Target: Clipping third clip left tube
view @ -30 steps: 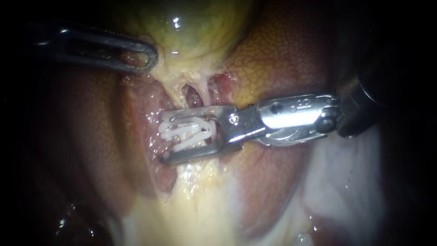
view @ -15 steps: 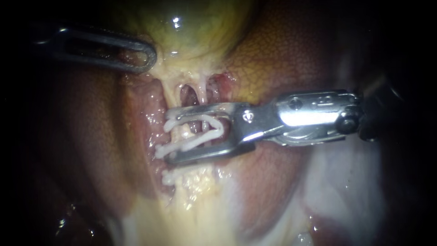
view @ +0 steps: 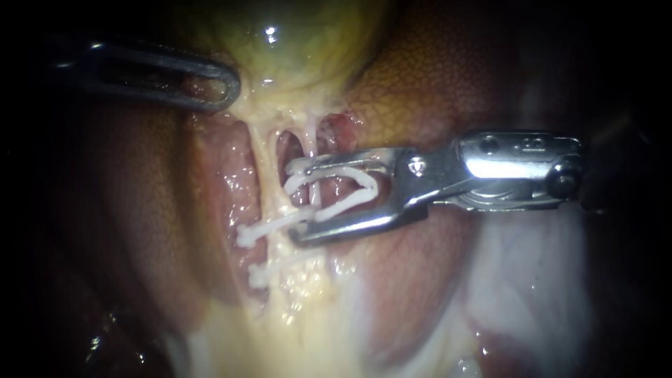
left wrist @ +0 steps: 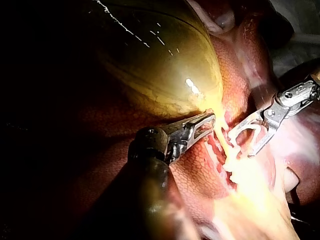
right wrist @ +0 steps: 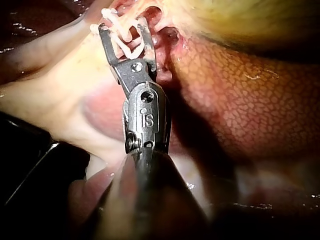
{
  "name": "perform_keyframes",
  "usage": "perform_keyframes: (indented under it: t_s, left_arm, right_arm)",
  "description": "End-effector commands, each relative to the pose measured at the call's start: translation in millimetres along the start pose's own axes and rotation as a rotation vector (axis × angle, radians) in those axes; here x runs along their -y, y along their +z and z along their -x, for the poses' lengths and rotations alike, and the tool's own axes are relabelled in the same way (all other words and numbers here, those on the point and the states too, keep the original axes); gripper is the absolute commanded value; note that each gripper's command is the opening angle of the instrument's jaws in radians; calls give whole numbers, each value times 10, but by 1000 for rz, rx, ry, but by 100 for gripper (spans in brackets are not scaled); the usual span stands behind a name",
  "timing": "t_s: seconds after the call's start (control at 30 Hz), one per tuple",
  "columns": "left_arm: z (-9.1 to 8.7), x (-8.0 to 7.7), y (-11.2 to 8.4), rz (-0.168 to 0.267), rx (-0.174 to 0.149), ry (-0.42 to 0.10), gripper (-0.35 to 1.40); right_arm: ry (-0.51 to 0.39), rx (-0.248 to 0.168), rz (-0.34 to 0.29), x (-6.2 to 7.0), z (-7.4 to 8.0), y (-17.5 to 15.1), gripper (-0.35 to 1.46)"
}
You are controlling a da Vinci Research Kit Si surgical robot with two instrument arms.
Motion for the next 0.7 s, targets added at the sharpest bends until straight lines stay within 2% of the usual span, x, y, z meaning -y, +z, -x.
perform_keyframes:
  t_s: [0.03,0.23,0.47,0.7]
  left_arm:
    - [0,0,0,0,0,0,-35]
    - [0,0,0,0,0,0,-35]
    - [0,0,0,0,0,0,-35]
    - [0,0,0,0,0,0,-35]
  right_arm:
    - [7,1,0,-2,2,0,40]
    - [49,1,0,-18,13,-1,40]
    - [100,3,-29,-36,21,4,40]
    - [153,-41,-88,-47,18,19,41]
